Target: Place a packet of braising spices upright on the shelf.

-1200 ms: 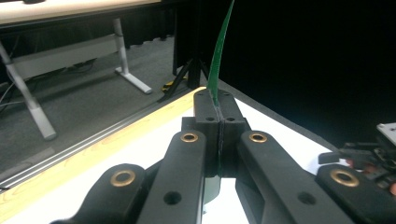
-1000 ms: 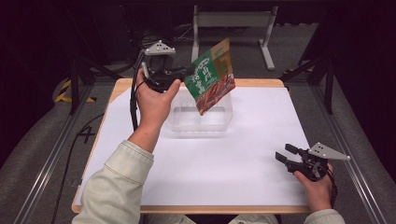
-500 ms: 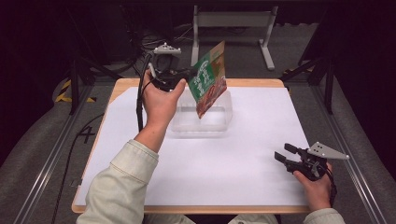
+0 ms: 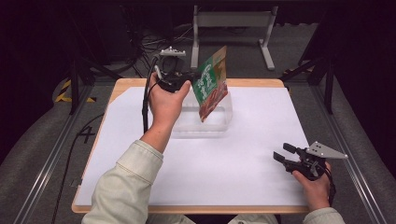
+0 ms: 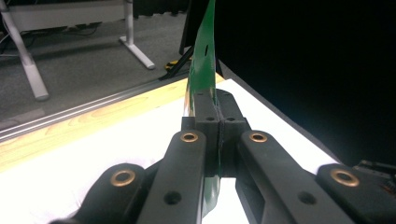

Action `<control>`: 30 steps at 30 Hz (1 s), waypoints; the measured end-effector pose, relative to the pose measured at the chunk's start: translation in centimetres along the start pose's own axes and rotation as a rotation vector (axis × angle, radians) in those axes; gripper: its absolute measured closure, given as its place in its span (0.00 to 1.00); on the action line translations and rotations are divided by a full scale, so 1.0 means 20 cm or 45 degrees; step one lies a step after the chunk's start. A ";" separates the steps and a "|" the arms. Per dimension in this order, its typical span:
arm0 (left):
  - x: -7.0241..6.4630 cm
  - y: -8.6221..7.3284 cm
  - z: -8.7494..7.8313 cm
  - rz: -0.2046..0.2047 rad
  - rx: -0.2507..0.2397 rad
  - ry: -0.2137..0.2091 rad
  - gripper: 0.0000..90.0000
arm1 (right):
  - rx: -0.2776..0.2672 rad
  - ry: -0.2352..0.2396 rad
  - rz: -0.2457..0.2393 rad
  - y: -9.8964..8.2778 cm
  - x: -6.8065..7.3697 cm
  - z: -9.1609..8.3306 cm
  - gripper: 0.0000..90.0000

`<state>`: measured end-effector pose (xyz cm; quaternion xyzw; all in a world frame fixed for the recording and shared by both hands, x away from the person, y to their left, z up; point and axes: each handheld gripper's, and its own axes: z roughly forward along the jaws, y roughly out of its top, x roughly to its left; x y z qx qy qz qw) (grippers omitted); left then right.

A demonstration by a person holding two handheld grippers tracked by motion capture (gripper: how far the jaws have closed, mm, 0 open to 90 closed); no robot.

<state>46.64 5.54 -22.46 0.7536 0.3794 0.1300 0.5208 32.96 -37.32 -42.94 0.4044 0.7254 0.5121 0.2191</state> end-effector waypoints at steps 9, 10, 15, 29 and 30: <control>0.01 -0.02 0.06 0.007 0.026 0.001 1.00 | -0.001 -0.008 0.007 -0.01 0.00 -0.02 0.41; 0.01 -0.02 0.07 0.011 0.032 0.000 1.00 | 0.000 -0.008 0.008 -0.01 0.00 -0.02 0.41; 0.01 -0.03 0.10 0.004 0.047 0.012 1.00 | 0.003 -0.008 0.006 -0.01 0.00 -0.02 0.41; 0.03 -0.07 0.19 0.007 0.102 0.026 1.00 | 0.005 -0.002 0.005 -0.01 0.00 -0.02 0.41; 0.02 -0.08 0.19 0.002 0.113 0.023 1.00 | 0.006 -0.002 0.005 -0.01 0.00 -0.02 0.41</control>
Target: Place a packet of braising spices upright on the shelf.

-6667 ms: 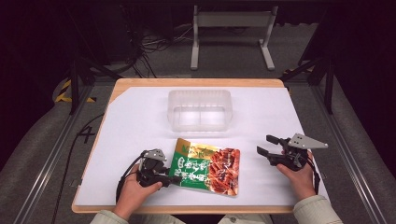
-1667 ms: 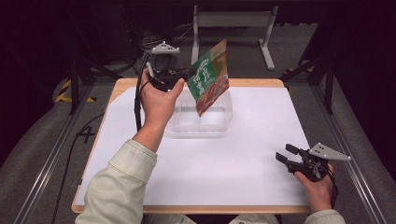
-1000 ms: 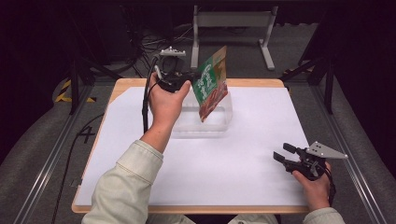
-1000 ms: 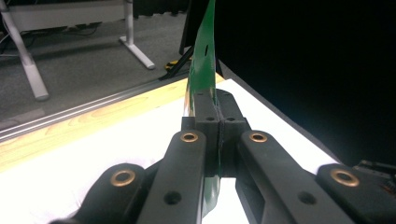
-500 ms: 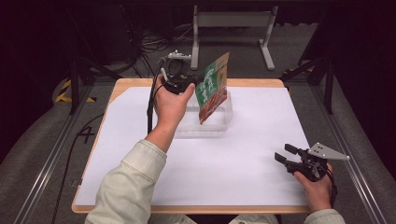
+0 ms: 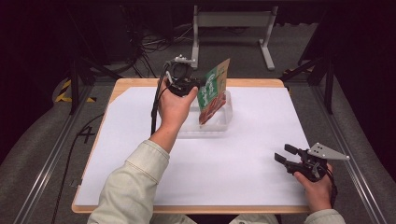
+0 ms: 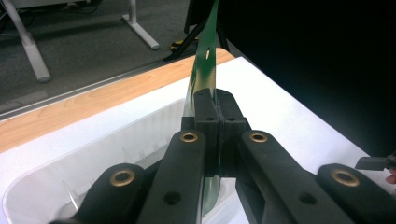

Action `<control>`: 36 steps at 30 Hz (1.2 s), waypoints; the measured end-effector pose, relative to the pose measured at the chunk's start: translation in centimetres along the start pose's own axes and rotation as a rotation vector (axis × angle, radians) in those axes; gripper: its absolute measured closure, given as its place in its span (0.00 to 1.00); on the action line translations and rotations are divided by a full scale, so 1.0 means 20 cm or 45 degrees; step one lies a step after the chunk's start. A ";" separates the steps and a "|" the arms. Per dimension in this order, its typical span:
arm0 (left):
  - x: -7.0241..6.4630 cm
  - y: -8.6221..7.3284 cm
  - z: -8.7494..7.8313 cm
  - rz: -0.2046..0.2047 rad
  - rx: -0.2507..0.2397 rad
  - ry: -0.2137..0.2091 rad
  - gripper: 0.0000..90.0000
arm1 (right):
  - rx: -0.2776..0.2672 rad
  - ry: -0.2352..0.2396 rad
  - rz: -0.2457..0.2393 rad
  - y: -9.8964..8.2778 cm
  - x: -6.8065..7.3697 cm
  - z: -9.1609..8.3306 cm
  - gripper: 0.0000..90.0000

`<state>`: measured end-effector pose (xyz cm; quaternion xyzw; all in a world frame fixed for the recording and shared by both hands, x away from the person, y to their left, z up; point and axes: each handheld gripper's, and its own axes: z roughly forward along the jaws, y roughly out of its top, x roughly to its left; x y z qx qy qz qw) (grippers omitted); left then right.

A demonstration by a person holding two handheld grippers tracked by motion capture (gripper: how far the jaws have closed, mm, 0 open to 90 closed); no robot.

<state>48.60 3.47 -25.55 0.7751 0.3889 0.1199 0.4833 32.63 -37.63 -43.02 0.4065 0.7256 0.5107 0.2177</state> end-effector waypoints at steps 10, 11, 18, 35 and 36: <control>0.02 -0.01 0.04 -0.004 0.038 0.001 1.00 | 0.000 0.007 0.002 0.00 0.00 0.00 0.41; 0.02 -0.01 0.04 -0.002 0.044 0.000 1.00 | -0.001 0.007 0.004 0.00 0.00 0.00 0.41; 0.01 -0.02 0.07 0.009 0.055 -0.009 1.00 | 0.001 0.007 0.003 0.00 0.00 0.00 0.40; 0.05 -0.01 0.05 -0.005 -0.049 -0.016 0.77 | 0.005 0.013 -0.001 0.00 0.00 0.01 0.40; 0.04 -0.01 0.04 0.010 -0.076 -0.016 0.73 | 0.006 0.015 0.004 0.00 0.00 0.01 0.40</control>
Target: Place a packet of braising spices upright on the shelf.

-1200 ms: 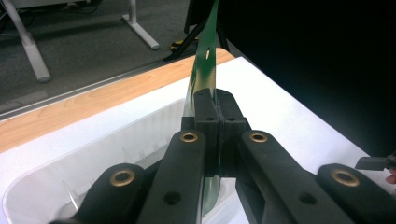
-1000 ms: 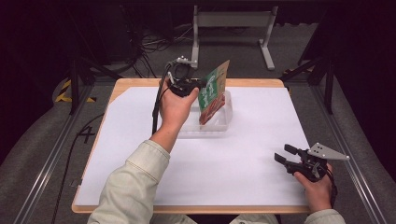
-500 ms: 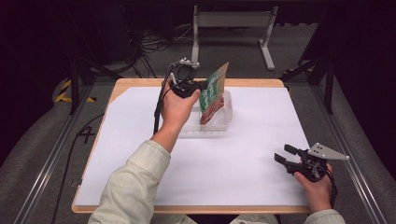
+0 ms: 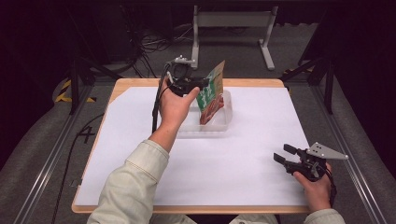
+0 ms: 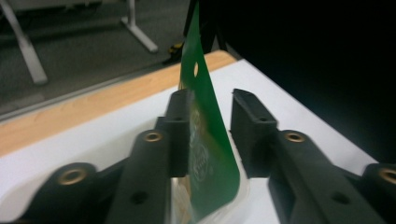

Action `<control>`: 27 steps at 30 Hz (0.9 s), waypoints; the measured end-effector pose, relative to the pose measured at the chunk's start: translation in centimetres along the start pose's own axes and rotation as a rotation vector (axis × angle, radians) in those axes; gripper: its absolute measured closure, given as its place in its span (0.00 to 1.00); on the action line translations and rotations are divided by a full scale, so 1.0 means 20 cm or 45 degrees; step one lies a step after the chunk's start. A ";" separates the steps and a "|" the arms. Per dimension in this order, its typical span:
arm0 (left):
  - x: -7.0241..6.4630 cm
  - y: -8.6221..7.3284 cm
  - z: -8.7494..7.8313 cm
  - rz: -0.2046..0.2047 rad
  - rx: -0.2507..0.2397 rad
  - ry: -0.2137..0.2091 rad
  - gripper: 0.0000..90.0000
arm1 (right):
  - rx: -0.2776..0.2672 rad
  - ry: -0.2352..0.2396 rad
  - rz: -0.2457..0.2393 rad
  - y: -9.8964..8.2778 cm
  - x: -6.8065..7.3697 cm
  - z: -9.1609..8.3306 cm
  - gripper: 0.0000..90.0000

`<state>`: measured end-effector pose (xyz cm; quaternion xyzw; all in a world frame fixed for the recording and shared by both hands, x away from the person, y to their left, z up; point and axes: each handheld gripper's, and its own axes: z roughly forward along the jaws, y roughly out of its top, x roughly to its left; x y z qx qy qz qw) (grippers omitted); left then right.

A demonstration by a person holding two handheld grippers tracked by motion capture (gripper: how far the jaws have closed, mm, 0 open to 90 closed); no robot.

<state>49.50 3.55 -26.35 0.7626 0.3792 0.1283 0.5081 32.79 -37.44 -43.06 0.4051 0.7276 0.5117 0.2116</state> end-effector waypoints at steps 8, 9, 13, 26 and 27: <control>-0.05 -0.01 -0.06 0.109 -0.119 -0.046 0.56 | 0.003 0.024 -0.005 0.01 0.01 0.04 0.39; -0.05 -0.01 -0.06 0.109 -0.119 -0.046 0.53 | 0.004 0.029 -0.005 0.01 0.01 0.04 0.39; -0.05 -0.02 -0.12 0.116 -0.173 -0.086 0.46 | 0.005 0.040 -0.011 0.03 0.01 0.07 0.39; -0.05 -0.14 -0.39 0.117 -0.225 -0.109 0.40 | -0.014 0.127 -0.069 0.14 0.04 0.21 0.36; -0.05 -0.15 -0.41 0.117 -0.229 -0.109 0.40 | -0.012 0.130 -0.073 0.15 0.05 0.22 0.36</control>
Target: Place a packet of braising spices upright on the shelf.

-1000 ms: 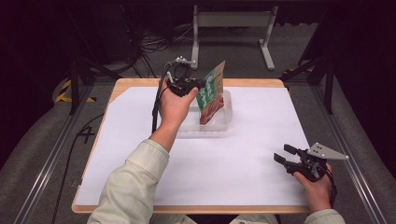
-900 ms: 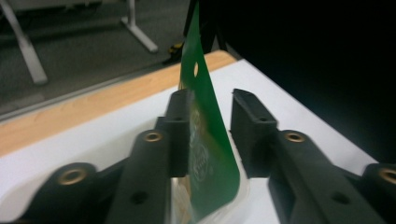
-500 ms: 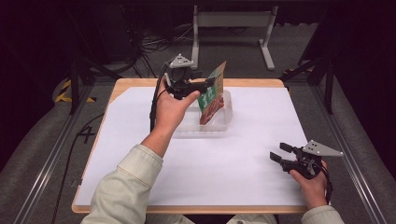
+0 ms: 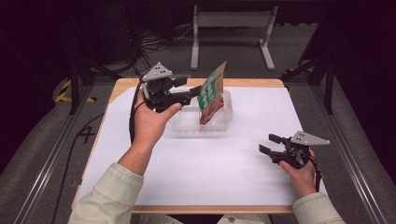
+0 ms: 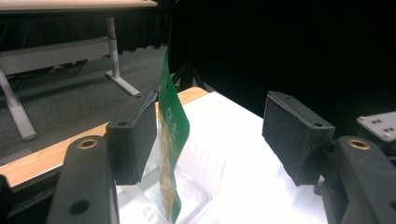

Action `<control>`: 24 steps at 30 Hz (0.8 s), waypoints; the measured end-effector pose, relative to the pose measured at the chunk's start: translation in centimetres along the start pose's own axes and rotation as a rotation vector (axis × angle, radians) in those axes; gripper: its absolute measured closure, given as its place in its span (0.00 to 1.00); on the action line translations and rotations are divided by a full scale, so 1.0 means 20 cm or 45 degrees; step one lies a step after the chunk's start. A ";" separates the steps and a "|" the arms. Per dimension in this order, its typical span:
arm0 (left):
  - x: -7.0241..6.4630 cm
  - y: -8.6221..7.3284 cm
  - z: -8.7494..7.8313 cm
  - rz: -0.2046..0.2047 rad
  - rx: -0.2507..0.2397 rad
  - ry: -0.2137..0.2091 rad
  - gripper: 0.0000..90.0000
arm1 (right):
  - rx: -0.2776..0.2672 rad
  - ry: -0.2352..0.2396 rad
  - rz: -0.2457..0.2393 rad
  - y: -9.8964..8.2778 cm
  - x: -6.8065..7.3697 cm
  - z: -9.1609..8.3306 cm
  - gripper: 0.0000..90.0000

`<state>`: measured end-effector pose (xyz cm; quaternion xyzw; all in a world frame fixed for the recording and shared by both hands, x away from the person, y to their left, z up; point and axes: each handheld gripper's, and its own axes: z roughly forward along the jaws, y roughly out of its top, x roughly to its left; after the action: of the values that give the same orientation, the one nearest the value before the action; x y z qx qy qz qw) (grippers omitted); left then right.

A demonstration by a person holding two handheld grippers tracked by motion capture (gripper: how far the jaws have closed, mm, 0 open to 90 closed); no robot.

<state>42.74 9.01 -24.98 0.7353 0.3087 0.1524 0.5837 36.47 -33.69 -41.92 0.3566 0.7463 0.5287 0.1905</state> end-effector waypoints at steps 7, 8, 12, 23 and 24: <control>-0.01 -0.05 -0.18 0.079 -0.012 0.036 0.37 | -0.001 0.015 -0.026 0.03 0.01 0.03 0.35; -0.01 -0.06 -0.21 0.079 -0.022 0.024 0.37 | 0.000 0.013 -0.022 0.02 0.01 0.03 0.35; 0.00 -0.09 -0.30 0.098 -0.025 0.015 0.35 | 0.011 0.006 -0.010 0.02 0.00 0.03 0.35; 0.05 -0.25 -0.45 0.143 0.073 -0.021 0.30 | -0.004 -0.015 -0.027 0.01 0.01 -0.05 0.34; 0.06 -0.27 -0.47 0.143 0.074 -0.018 0.30 | -0.005 -0.018 -0.026 0.01 0.01 -0.05 0.34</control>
<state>36.66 17.51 -27.71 0.7692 0.2673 0.1707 0.5547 35.78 -34.18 -41.29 0.3525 0.7474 0.5258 0.2019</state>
